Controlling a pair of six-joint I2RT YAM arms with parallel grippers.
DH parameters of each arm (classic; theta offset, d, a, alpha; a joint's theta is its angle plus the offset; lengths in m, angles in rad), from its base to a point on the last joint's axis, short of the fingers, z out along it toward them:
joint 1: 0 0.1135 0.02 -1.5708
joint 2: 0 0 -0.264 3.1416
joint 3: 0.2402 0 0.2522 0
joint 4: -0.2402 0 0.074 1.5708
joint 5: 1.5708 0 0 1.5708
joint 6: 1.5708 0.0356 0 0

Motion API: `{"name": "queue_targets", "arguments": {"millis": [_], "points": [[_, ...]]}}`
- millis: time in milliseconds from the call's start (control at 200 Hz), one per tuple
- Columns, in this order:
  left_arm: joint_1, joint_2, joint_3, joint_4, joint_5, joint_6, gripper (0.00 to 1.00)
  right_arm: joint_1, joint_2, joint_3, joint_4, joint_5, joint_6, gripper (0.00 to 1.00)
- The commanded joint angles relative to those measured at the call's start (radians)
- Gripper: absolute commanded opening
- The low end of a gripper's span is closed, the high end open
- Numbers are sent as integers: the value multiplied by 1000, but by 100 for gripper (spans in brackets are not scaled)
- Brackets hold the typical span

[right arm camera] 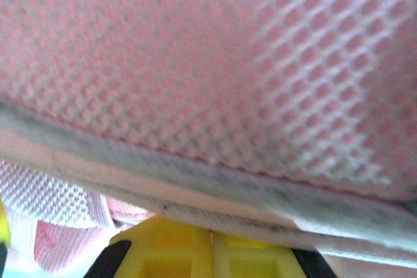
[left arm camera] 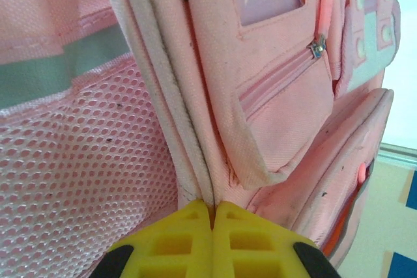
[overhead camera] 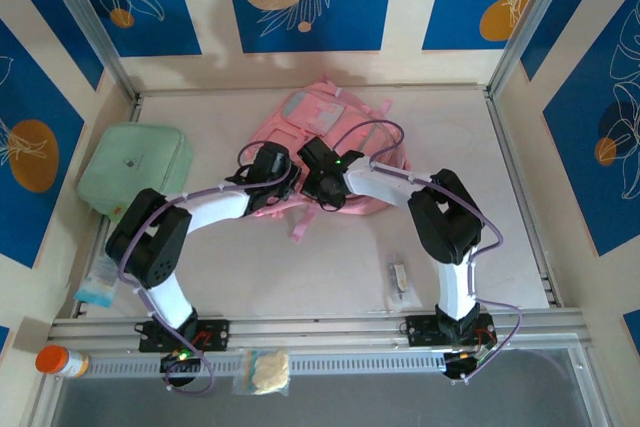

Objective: Pack the student bag

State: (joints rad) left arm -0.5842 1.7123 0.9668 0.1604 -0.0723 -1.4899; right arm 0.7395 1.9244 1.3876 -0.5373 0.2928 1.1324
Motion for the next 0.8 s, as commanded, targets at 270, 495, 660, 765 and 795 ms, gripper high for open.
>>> {"name": "queue_targets", "arguments": {"millis": [270,495,660,765,795], "points": [[154,-11,60,-65,101,187,0,-29,-236,-148,-129,54,-311,0],[169,40,108,-32,218,210,0,-41,-197,-129,-96,-65,-402,0],[109,-34,29,1,196,143,9,-54,-164,-106,-78,-69,-405,0],[46,-69,-50,68,168,56,21,-66,-167,-126,-68,-81,-411,0],[31,-71,-74,106,165,21,22,-69,-167,-130,-70,-83,-411,0]]}}
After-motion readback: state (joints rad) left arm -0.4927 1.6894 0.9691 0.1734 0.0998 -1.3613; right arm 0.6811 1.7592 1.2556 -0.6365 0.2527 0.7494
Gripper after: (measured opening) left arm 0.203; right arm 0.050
